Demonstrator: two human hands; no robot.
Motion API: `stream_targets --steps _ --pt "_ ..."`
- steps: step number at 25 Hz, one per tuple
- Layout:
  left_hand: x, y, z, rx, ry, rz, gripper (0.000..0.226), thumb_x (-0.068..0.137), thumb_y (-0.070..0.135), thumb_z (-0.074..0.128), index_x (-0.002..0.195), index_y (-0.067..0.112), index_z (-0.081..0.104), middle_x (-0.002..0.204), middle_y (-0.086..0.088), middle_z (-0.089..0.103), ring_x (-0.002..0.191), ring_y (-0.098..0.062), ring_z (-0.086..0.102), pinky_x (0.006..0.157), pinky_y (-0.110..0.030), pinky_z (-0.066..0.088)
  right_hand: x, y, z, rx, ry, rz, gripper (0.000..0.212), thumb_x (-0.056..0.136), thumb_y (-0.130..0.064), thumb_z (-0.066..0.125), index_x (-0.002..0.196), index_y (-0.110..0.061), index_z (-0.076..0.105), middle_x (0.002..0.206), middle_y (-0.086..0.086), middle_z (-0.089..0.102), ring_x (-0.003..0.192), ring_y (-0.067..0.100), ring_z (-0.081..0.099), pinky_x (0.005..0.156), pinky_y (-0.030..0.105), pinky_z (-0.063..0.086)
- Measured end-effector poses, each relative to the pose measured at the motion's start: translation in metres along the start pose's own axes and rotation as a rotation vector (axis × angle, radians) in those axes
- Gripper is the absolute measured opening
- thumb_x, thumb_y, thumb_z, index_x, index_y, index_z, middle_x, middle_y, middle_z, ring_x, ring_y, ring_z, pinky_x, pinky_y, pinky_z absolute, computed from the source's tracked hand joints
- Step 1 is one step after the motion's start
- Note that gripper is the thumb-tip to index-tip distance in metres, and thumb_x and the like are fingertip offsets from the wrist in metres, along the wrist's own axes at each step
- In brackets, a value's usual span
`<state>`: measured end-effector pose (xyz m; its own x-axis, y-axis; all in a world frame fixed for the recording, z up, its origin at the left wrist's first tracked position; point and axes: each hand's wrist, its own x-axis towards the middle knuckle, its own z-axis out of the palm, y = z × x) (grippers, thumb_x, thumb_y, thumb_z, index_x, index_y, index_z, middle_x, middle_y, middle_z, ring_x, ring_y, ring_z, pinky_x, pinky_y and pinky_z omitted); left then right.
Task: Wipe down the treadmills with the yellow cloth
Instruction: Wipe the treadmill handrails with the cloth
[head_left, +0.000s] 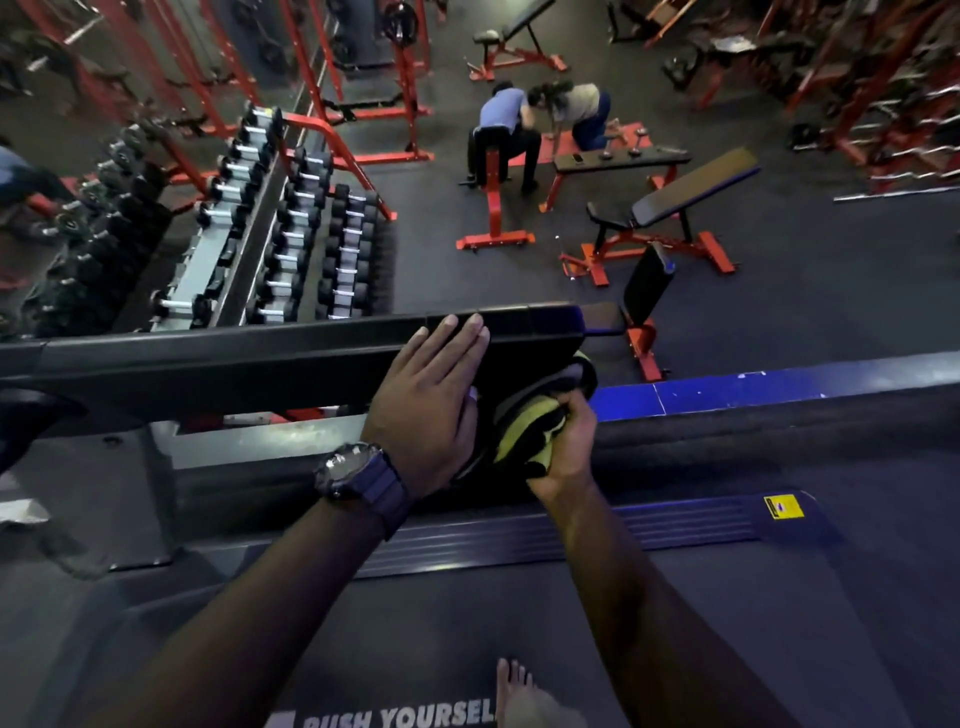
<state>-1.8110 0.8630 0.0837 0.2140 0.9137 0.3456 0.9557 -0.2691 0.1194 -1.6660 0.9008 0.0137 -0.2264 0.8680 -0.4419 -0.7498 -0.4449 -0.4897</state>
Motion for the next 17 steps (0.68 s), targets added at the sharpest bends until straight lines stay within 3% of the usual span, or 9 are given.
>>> stream_targets --steps 3,5,7,9,10,12,13,15,17 --pt "0.003 -0.018 -0.002 0.082 0.029 0.068 0.056 0.091 0.028 0.032 0.144 0.012 0.044 0.152 -0.001 0.041 0.141 -0.018 0.036 0.116 -0.039 0.030 0.006 -0.025 -0.019 0.087 -0.011 -0.261 0.039 0.082 -0.038 0.048 0.091 -0.014 0.077 0.090 0.007 0.075 0.087 0.022 0.070 0.079 0.029 0.056" --pt "0.001 -0.028 -0.001 0.110 0.061 0.055 0.056 0.093 0.030 0.029 0.143 0.010 0.045 0.151 -0.004 0.042 0.141 -0.020 0.037 0.116 -0.040 0.030 0.005 -0.019 -0.017 0.075 0.050 -0.365 0.038 0.090 -0.038 0.044 0.088 -0.014 0.073 0.078 0.004 0.075 0.075 0.017 0.072 0.072 0.026 0.057" --pt "-0.007 -0.036 0.005 0.124 0.105 0.080 0.059 0.092 0.031 0.025 0.142 0.006 0.045 0.149 -0.010 0.044 0.139 -0.025 0.040 0.117 -0.042 0.030 0.014 0.027 -0.005 0.139 0.067 -0.390 0.040 0.102 -0.033 0.033 0.088 -0.013 0.064 0.069 0.001 0.071 0.068 0.015 0.068 0.080 0.026 0.058" --pt "-0.009 -0.038 0.006 0.083 0.113 0.115 0.065 0.085 0.030 0.023 0.140 0.003 0.047 0.146 -0.015 0.047 0.136 -0.030 0.044 0.117 -0.041 0.030 0.016 0.078 0.023 0.204 0.052 -0.316 0.043 0.102 -0.034 0.032 0.087 -0.013 0.066 0.073 0.005 0.070 0.073 0.022 0.064 0.094 0.039 0.054" --pt "-0.009 -0.038 0.003 0.060 0.097 0.124 0.069 0.081 0.029 0.023 0.140 0.002 0.046 0.146 -0.016 0.046 0.137 -0.031 0.043 0.118 -0.040 0.028 0.013 0.090 0.033 0.241 0.022 -0.277 0.046 0.101 -0.034 0.033 0.083 -0.011 0.070 0.073 0.007 0.071 0.071 0.023 0.065 0.086 0.036 0.057" --pt "-0.005 -0.038 -0.005 0.024 0.011 0.136 0.077 0.072 0.024 0.029 0.145 0.003 0.038 0.152 -0.016 0.037 0.143 -0.029 0.033 0.121 -0.034 0.018 0.011 0.092 0.034 0.280 -0.053 -0.209 0.049 0.100 -0.033 0.034 0.074 -0.014 0.071 0.066 0.005 0.070 0.059 0.020 0.067 0.061 0.023 0.056" --pt "-0.007 -0.037 -0.010 0.006 -0.040 0.123 0.079 0.071 0.021 0.033 0.148 0.004 0.033 0.156 -0.015 0.030 0.146 -0.027 0.026 0.121 -0.032 0.013 0.002 0.088 0.027 0.229 -0.042 -0.248 0.044 0.101 -0.033 0.034 0.076 -0.019 0.068 0.062 0.000 0.069 0.056 0.017 0.066 0.055 0.020 0.054" --pt "-0.009 -0.033 -0.014 0.015 -0.100 0.096 0.076 0.079 0.015 0.043 0.152 0.006 0.022 0.160 -0.012 0.018 0.149 -0.024 0.015 0.120 -0.027 0.004 -0.004 0.075 0.008 0.036 0.022 -0.339 0.034 0.105 -0.025 0.033 0.083 -0.025 0.059 0.057 -0.007 0.066 0.060 0.020 0.065 0.051 0.017 0.053" --pt "-0.008 -0.032 -0.015 0.053 -0.128 0.099 0.080 0.083 0.010 0.050 0.154 0.009 0.014 0.162 -0.009 0.010 0.150 -0.022 0.008 0.119 -0.026 0.000 -0.007 0.065 0.005 0.080 0.051 -0.422 0.030 0.103 -0.029 0.037 0.089 -0.021 0.062 0.070 0.003 0.068 0.069 0.026 0.067 0.058 0.024 0.057"
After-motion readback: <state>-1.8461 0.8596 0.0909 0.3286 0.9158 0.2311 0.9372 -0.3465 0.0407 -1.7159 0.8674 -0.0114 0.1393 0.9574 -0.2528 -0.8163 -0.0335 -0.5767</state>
